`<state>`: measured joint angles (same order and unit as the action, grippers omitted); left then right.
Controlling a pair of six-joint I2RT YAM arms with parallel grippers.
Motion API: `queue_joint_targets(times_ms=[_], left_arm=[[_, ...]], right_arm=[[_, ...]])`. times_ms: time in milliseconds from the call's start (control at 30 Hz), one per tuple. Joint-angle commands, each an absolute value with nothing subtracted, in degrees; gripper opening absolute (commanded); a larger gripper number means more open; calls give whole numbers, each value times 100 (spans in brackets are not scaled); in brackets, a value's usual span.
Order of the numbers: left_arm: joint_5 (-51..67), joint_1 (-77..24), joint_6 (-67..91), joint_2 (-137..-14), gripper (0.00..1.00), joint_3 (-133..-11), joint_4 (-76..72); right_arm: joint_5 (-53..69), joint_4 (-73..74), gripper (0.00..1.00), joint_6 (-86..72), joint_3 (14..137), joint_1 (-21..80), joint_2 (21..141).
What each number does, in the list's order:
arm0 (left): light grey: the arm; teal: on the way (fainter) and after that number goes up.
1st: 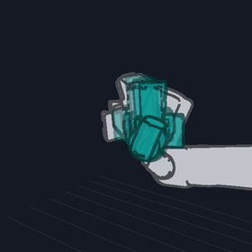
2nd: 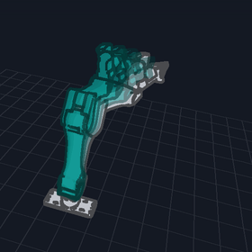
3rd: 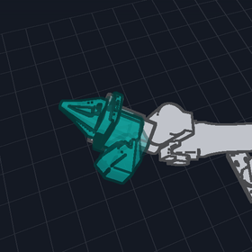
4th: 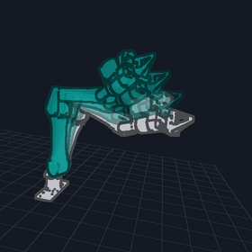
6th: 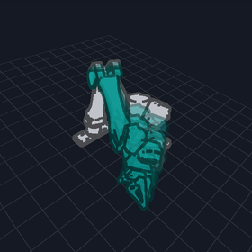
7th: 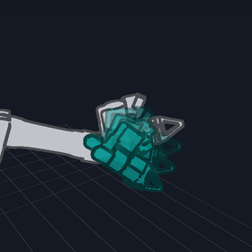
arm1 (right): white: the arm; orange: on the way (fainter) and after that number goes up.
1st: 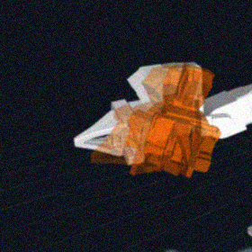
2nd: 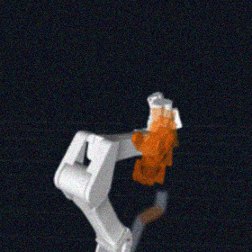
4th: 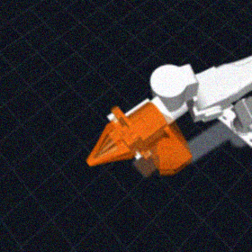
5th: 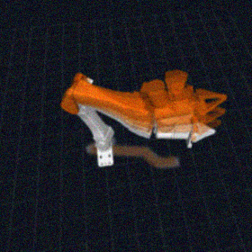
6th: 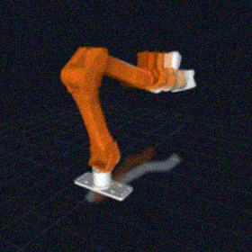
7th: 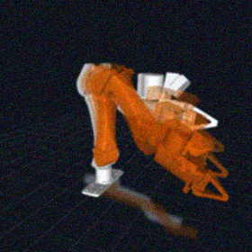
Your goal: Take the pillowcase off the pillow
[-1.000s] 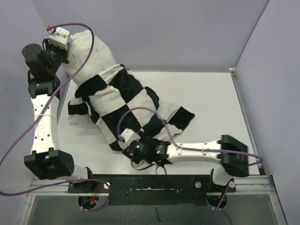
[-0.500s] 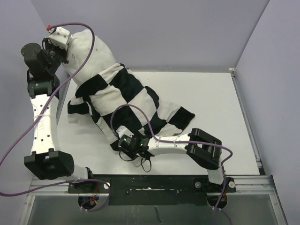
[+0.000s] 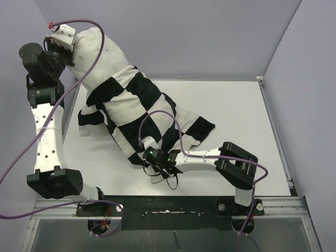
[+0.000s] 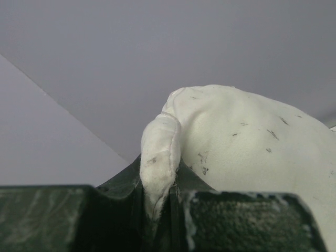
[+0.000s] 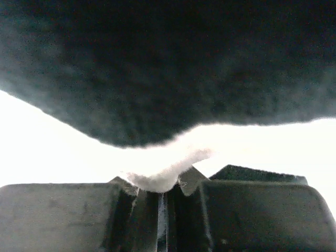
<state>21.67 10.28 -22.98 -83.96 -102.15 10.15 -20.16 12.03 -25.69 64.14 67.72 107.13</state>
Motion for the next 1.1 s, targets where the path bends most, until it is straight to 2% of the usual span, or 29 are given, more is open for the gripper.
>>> queue_joint_targets(times_ms=[0, 333, 700, 900, 1067], left_arm=[[2061, 1108, -2476, -8444, 0, -10886, 67], [1900, 1597, -2395, -9263, 0, -12212, 16], [1623, 2206, -2510, -10952, 0, -14955, 747], [1432, 2246, -2793, -11130, 0, -14866, 563], [1058, 2236, -2845, -11262, 0, -14746, 420]], right_arm=[[-2209, 1752, 0, -3351, 5813, 6593, 10115], [-2933, 2527, 0, -5039, 4179, 6416, 7926], [-3276, 4438, 0, -6647, 3920, 5712, 6571], [-3524, 5368, 0, -7232, 3775, 5196, 5318], [-3998, 6324, 0, -7308, 4129, 5115, 4665]])
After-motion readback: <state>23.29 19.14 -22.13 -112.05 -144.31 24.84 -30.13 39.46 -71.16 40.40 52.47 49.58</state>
